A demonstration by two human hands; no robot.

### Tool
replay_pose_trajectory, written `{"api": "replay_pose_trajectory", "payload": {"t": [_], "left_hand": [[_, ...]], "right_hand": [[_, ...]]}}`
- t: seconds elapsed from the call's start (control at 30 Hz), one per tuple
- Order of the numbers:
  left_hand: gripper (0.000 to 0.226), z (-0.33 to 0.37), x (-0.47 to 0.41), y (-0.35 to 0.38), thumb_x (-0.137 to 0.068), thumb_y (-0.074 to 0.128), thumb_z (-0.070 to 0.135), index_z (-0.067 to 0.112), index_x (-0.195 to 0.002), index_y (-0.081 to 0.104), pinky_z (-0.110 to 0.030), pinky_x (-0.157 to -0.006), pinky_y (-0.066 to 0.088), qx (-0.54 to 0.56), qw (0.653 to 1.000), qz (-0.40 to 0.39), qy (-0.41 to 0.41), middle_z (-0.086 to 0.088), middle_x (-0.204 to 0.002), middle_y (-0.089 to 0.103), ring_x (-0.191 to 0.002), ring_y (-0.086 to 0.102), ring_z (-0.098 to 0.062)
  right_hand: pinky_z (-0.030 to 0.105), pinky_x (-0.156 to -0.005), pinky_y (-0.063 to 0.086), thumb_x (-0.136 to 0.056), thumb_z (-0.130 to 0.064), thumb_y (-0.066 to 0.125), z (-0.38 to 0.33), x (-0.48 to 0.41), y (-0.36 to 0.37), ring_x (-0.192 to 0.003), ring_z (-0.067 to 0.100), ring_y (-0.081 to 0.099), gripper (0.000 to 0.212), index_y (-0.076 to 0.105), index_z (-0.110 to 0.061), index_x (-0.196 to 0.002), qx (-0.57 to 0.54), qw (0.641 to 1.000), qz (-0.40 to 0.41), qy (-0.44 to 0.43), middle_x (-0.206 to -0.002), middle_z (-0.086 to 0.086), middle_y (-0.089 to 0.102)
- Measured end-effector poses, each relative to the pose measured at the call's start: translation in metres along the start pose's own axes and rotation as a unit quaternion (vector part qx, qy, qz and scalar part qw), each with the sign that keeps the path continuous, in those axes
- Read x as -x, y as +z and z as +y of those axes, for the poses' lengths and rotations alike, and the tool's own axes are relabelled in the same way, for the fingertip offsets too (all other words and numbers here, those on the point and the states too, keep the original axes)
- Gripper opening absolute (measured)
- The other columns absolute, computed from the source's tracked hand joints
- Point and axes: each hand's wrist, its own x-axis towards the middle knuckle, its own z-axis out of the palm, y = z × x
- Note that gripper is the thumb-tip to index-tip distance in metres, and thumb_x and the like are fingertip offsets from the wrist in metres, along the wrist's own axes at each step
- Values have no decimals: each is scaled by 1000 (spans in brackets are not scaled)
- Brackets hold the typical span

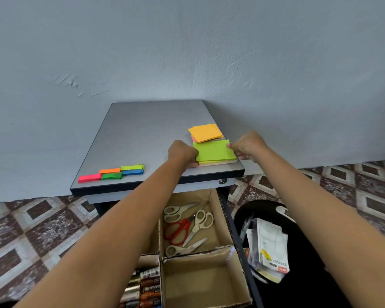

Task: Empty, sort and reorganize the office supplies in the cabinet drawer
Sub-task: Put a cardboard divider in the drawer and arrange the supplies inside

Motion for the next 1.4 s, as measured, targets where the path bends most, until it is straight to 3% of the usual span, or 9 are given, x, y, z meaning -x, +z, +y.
{"api": "replay_pose_trajectory", "payload": {"t": [0.2, 0.37, 0.57, 0.7, 0.77, 0.9, 1.1, 1.2, 1.4], "left_hand": [[12, 0, 7, 1, -86, 60, -3, 3, -81, 50, -43, -71, 59, -4, 1000, 12, -3, -17, -74, 56, -56, 60, -27], [20, 2, 12, 1, -87, 59, -2, 4, -73, 47, -32, -59, 55, 53, 998, -3, -26, -14, -76, 54, -60, 56, -22], [17, 3, 23, 3, -92, 53, 0, 4, -77, 47, -25, -57, 50, 67, 995, -53, -45, -9, -73, 55, -60, 55, -14], [12, -1, 22, 0, -90, 56, 2, 3, -81, 49, -25, -56, 50, 62, 996, -56, -38, -9, -74, 54, -61, 55, -15], [10, -3, 23, -3, -90, 59, 4, 3, -85, 50, -23, -53, 50, 56, 997, -50, -34, -9, -73, 53, -59, 52, -14], [21, -8, 25, -13, -89, 60, 6, 9, -75, 44, -24, -48, 35, 73, 997, -31, -11, -7, -64, 37, -51, 33, -16], [15, -21, 64, -42, -92, 58, 20, 5, -97, 56, -27, -69, 54, 174, 977, -119, 1, -10, -88, 60, -76, 59, -17], [8, -39, 89, -55, -95, 51, 10, 8, -93, 59, -24, -61, 58, 248, 949, -195, -30, -10, -82, 69, -69, 68, -17], [17, -99, 130, -63, -93, 49, -2, 10, -102, 57, -21, -52, 57, 182, 954, -223, -79, -13, -87, 69, -62, 69, -15]], "right_hand": [[39, -78, 55, -79, -12, 75, 7, 13, 2, -56, 19, 52, 35, 42, -8, -67, -2, 1000, -10, 26, -68, 9, 51], [20, -40, 45, -82, -13, 72, 5, 24, -2, -55, 13, 47, 30, 45, -12, -71, -84, 994, -27, 66, -74, 6, 51], [24, -47, 44, -89, -17, 63, -1, 38, -2, -64, 14, 51, 22, 46, -13, -77, -215, 962, -106, 130, -77, 3, 52], [20, -33, 47, -93, -9, 56, -7, 44, 0, -68, 19, 53, 17, 46, -11, -80, -262, 948, -125, 129, -80, 7, 53], [22, -36, 49, -93, -6, 54, -9, 47, 0, -68, 18, 54, 16, 46, -10, -80, -287, 942, -127, 122, -80, 7, 53], [31, -64, 54, -93, -3, 54, -8, 59, -4, -71, 18, 55, 15, 47, -9, -81, -333, 926, -142, 110, -83, 7, 54], [23, -45, 54, -91, -2, 55, 4, 99, -16, -66, 18, 64, 9, 52, -7, -84, -407, 896, -149, 91, -81, 8, 62], [23, -47, 55, -92, -3, 54, 19, 129, -10, -52, 12, 67, 7, 54, -7, -86, -418, 890, -163, 86, -66, 4, 68], [25, -57, 58, -94, -5, 52, 69, 181, 17, -68, 15, 68, 9, 59, -8, -90, -365, 909, -176, 99, -84, 7, 67]]}}
